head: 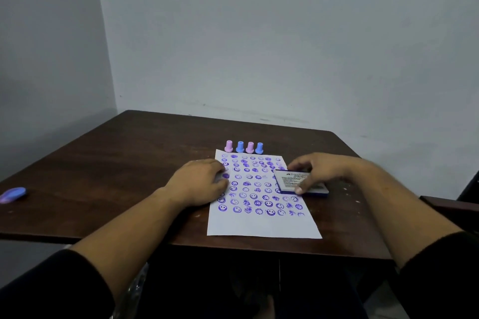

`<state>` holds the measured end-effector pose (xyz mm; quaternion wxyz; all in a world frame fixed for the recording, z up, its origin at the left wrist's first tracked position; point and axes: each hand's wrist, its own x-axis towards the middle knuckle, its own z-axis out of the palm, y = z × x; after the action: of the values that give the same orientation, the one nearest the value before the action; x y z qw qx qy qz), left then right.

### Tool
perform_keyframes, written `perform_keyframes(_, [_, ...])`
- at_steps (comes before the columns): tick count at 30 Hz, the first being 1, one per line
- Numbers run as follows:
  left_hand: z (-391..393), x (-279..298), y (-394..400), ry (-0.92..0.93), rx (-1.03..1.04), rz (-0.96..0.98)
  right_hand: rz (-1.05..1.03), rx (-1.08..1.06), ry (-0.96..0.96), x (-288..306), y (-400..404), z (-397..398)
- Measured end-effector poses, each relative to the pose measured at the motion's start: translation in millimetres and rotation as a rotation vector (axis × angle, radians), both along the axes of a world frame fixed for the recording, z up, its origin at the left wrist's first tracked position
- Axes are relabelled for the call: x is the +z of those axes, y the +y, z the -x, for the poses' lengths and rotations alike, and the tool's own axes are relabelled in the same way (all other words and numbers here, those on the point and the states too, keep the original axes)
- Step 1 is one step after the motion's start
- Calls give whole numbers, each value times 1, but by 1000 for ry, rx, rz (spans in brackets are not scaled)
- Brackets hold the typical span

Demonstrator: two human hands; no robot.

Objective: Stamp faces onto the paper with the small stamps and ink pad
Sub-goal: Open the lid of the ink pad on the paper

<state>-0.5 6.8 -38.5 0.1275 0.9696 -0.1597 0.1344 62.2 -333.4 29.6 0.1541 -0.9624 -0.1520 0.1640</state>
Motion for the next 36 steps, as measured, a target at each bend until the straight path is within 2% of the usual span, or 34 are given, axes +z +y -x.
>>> perform_keyframes(7, [2, 0, -1, 35, 11, -5, -103, 42, -7, -9, -7, 10])
perform_keyframes(15, [2, -2, 2, 53, -14, 64, -286, 142, -37, -21, 47, 30])
perform_keyframes(20, [3, -1, 1, 67, -14, 107, -389, 134, -31, -36, 68, 40])
perform_keyframes(26, [14, 2, -2, 31, -102, 219, -455, 120, -71, -50, 72, 46])
perform_keyframes(29, [20, 2, -6, 158, -124, 328, -457, 131, -85, -52, 72, 48])
perform_keyframes(32, [26, 0, -9, 230, -129, 251, -465, 140, -111, -55, 72, 51])
perform_keyframes(36, [28, 0, -8, 210, -102, 232, -483, 141, -142, -58, 71, 56])
